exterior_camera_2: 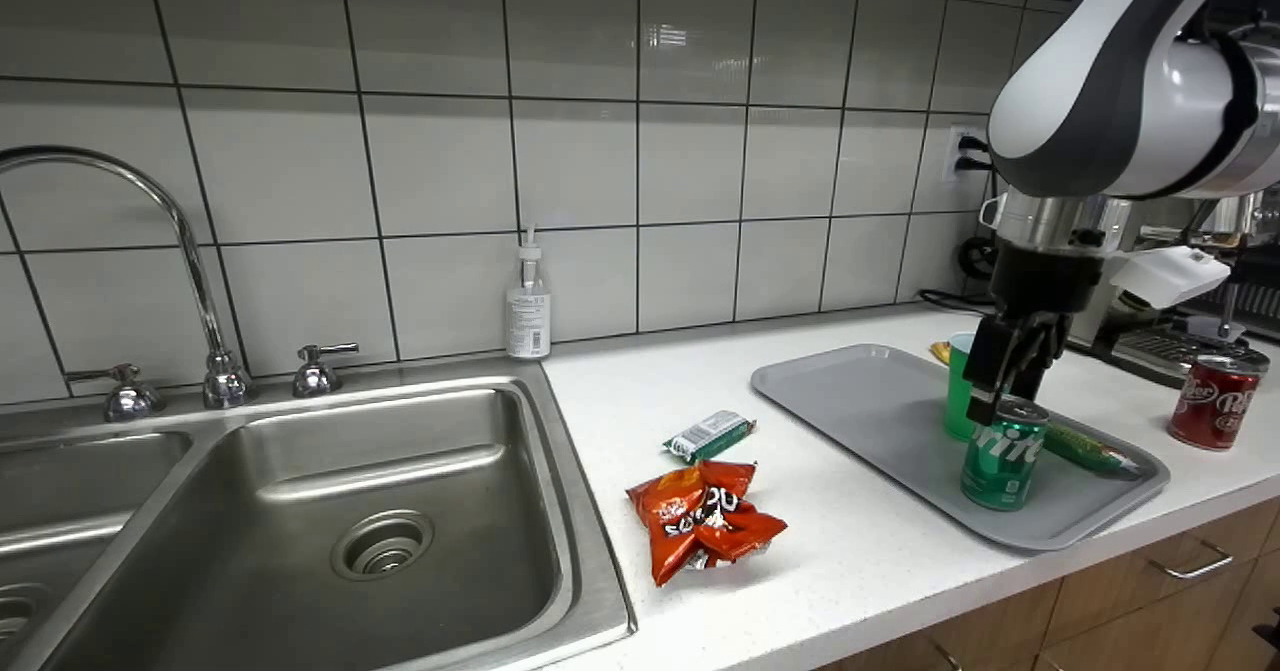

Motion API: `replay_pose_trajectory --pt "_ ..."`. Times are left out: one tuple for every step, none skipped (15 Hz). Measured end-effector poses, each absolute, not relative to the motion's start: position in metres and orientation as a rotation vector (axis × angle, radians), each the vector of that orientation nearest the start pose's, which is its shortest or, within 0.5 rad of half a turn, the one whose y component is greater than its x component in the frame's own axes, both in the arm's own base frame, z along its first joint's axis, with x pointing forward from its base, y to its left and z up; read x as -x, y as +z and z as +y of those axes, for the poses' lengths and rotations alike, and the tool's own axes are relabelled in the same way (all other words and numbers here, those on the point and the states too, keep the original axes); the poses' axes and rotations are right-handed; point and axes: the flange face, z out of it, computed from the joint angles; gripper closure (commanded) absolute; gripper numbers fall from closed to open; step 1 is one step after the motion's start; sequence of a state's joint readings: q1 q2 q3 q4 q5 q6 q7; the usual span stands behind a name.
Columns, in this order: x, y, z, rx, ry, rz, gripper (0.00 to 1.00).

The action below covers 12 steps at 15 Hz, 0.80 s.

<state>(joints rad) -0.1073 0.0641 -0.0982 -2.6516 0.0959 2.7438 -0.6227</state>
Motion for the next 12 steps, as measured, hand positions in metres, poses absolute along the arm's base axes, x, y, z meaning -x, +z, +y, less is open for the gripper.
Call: replay_pose_trajectory --pt "-0.418 0.226 -0.09 3.081 -0.07 -0.519 0.0" --pt "-0.42 0.229 -0.088 3.081 -0.082 -0.526 0.0" --pt "-0.422 0.232 -0.085 3.081 -0.094 -0.535 0.0" --pt "-0.424 0.235 -0.083 3.081 -0.107 -0.545 0.0" --pt "-0.427 0.239 -0.08 3.08 -0.121 -0.557 0.0" --pt "-0.43 0.242 -0.077 3.08 -0.133 -0.568 0.0" --pt "-0.432 0.245 -0.074 3.079 -0.144 -0.58 0.0" --pt "-0.435 0.247 -0.071 3.077 -0.152 -0.592 0.0" --pt "-0.438 0.248 -0.068 3.076 -0.16 -0.606 0.0" --pt "-0.44 0.25 -0.064 3.073 -0.167 -0.62 0.0" --pt "-0.443 0.252 -0.06 3.07 -0.175 -0.633 0.0" --pt "-0.446 0.253 -0.055 3.067 -0.183 -0.645 0.0"
